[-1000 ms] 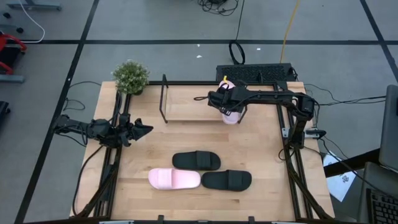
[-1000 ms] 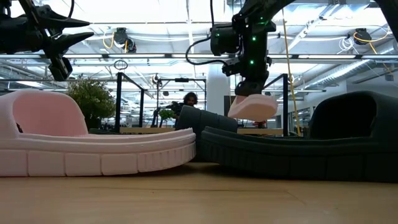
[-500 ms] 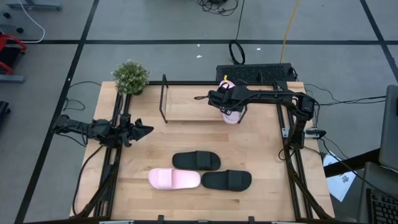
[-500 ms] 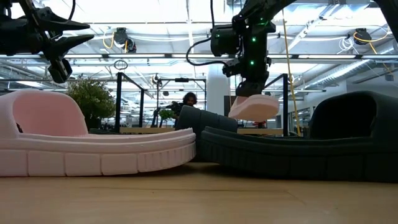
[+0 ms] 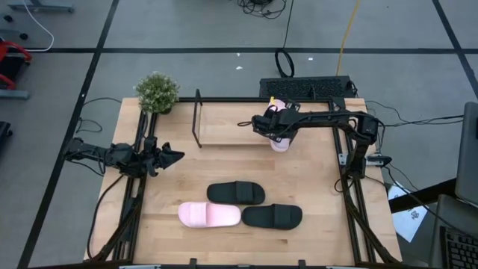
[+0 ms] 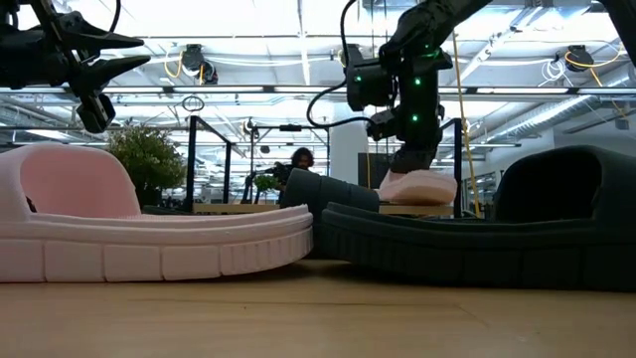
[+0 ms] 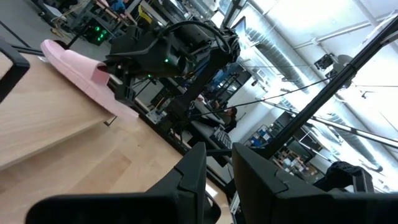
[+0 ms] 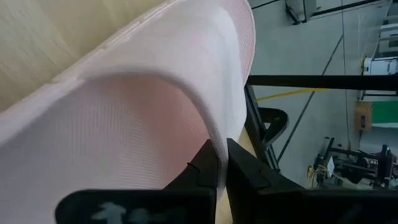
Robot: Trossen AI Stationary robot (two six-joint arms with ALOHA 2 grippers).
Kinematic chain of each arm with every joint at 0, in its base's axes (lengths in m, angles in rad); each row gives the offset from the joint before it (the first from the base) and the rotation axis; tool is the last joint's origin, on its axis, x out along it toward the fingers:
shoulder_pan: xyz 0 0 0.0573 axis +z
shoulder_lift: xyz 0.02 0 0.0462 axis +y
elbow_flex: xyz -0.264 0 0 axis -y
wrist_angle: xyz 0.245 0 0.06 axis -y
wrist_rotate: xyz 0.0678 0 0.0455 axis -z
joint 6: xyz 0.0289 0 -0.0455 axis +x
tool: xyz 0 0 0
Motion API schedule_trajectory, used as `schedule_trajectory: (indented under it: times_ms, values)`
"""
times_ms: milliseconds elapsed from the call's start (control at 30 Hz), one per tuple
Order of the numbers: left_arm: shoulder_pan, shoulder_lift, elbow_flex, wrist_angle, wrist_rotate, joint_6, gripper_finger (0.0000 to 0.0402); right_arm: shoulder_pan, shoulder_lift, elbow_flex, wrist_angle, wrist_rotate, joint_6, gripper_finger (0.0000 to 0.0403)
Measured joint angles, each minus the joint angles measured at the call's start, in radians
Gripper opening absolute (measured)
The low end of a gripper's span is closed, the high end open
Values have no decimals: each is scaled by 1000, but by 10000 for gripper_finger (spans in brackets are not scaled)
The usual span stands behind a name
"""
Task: Pick and place slides into the shelf
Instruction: Put the top pink slide on the shelf
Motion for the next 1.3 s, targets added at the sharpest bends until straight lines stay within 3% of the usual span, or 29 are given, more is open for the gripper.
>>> schedule_trajectory:
  times_ms: [1000, 1300]
  values:
    - [0, 0, 0, -4, -24, 19, 74, 0, 1, -1, 80, -8, -31, 5]
    - [0, 0, 0, -4, -24, 19, 74, 0, 2, -1, 109, -9, -50, 65]
